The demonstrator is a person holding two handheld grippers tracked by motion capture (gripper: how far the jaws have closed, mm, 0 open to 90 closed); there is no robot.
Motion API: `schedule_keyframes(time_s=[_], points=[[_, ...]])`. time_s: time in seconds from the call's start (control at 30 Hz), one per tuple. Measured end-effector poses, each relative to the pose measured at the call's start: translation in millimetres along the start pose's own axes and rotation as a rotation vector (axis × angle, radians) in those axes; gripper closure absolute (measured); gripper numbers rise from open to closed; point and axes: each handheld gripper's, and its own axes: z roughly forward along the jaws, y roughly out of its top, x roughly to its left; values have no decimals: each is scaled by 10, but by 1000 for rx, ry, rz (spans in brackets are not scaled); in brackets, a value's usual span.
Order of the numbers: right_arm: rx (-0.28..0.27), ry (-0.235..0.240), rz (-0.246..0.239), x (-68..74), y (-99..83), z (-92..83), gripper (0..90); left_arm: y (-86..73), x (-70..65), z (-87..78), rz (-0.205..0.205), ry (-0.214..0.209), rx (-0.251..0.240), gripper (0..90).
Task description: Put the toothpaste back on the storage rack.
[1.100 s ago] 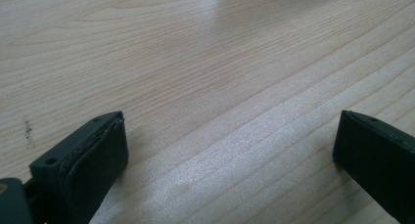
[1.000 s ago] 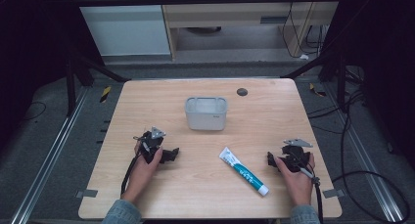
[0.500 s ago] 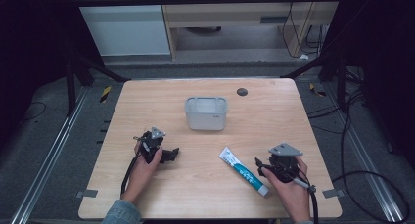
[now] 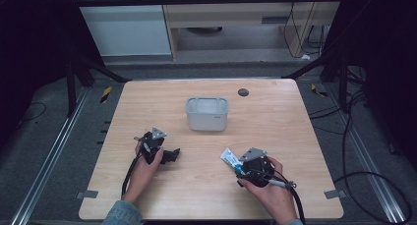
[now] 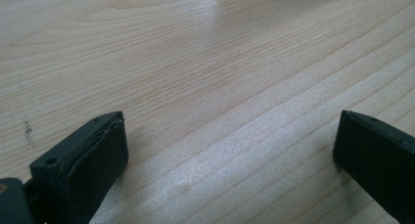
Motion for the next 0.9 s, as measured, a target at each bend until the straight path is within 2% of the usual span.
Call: schedule_keyframes(time_s=[0.07,0.13,0.23,0.43,0.9], points=[[34,0,-29,65,49,48,330,0,0,0,0,0,0,0],[40,0,-35,76,64,66,344,0,0,0,0,0,0,0],[68,3,-36,65,110,130,393,0,0,0,0,0,1,0],[103,15,-36,60,132,208,417,1,1,1,0,0,0,0],[146,36,-40,51,144,307,479,2,1,2,0,0,0,0]])
